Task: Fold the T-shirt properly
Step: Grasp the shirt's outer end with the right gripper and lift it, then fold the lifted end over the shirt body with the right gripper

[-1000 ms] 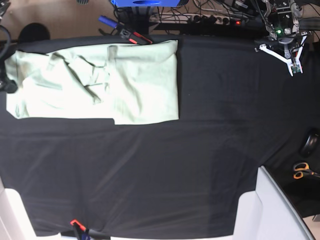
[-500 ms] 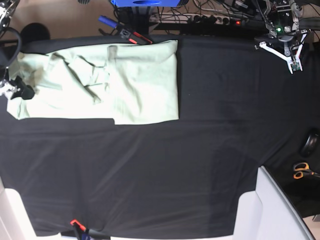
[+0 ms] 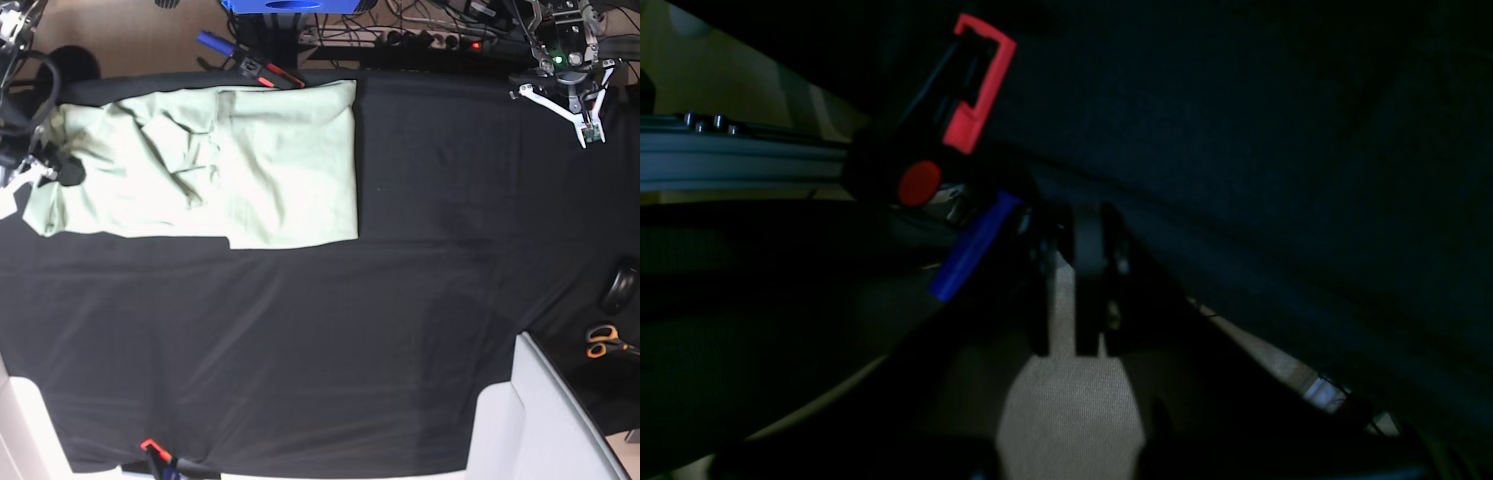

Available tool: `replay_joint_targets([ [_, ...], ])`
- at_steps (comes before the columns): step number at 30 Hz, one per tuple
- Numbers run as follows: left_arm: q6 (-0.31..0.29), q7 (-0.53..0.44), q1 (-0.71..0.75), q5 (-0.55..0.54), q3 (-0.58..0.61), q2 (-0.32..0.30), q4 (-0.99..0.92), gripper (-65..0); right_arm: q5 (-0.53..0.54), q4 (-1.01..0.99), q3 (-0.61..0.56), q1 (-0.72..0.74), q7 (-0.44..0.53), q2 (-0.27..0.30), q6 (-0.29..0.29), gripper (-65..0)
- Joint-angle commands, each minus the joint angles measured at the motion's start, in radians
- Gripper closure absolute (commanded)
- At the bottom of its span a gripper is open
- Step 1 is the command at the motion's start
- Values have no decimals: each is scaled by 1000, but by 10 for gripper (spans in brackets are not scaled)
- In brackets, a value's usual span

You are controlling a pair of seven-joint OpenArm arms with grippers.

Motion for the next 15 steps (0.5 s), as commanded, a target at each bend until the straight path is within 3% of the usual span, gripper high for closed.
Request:
replay_joint_targets([
  [1,7,-17,5,11,-6,-10,14,-50,-53,-3,-6,-9,-59,5,-9,-91],
  [5,7,-17,5,11,-6,-10,16,-50,-53,-3,-7,-9,-68,6,-9,0],
  [10,7,-17,5,11,-6,-10,16,-50,-53,-3,-4,-3,-79,17,-9,-3],
  [15,7,-17,5,11,-6,-10,16,-50,-53,0,0,29,-78,65,-9,-3],
])
